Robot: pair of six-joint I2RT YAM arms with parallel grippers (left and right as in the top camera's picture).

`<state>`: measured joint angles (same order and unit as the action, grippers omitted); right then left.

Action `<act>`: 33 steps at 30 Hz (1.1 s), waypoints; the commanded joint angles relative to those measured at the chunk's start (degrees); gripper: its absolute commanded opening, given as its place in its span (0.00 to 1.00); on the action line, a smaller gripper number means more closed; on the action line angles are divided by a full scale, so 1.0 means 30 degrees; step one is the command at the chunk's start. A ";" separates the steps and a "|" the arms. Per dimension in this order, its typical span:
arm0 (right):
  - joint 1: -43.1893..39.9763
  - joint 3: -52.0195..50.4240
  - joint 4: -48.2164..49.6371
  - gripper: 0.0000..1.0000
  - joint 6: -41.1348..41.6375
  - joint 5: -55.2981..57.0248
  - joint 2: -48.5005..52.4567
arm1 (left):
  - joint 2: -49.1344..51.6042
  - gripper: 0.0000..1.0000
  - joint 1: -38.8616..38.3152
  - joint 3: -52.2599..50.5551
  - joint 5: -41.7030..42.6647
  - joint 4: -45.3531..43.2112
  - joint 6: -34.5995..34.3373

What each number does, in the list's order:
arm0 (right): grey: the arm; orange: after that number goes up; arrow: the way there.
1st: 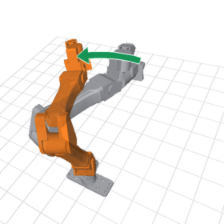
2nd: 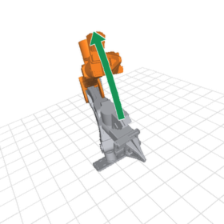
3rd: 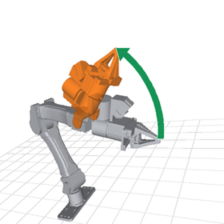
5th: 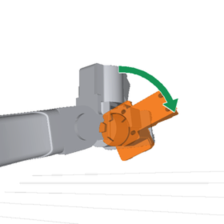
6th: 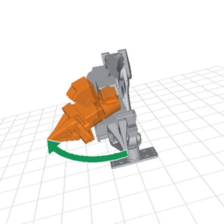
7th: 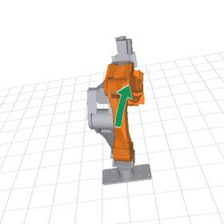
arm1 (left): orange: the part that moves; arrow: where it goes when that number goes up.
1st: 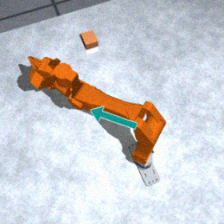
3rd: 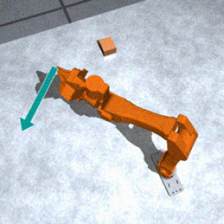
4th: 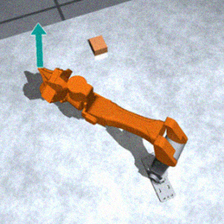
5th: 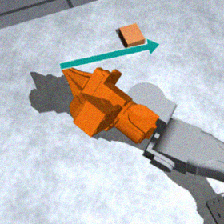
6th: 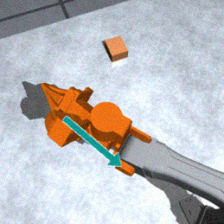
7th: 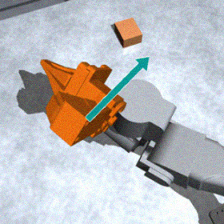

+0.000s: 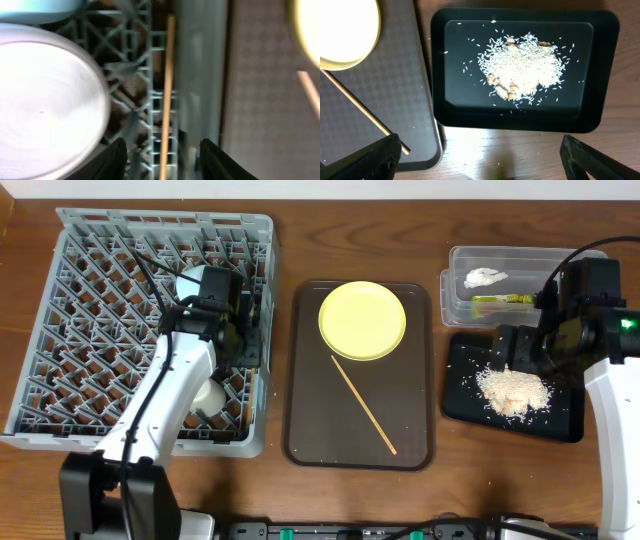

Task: Sort waste into correct bins and load items into the dishwasher
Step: 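Carry the chopstick to the rack and insert it upright, then return the left gripper to the tray and grasp the second chopstick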

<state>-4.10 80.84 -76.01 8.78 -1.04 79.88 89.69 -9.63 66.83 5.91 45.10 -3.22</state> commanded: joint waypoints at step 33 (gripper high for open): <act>-0.0036 0.0248 -0.0036 0.99 0.0124 0.0182 -0.0022 | 0.6608 0.56 -1.1271 0.0401 0.0692 -0.3650 -1.4681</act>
<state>-4.10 80.84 -76.03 8.78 -1.02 79.88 108.36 -43.24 67.83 9.61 34.22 -46.19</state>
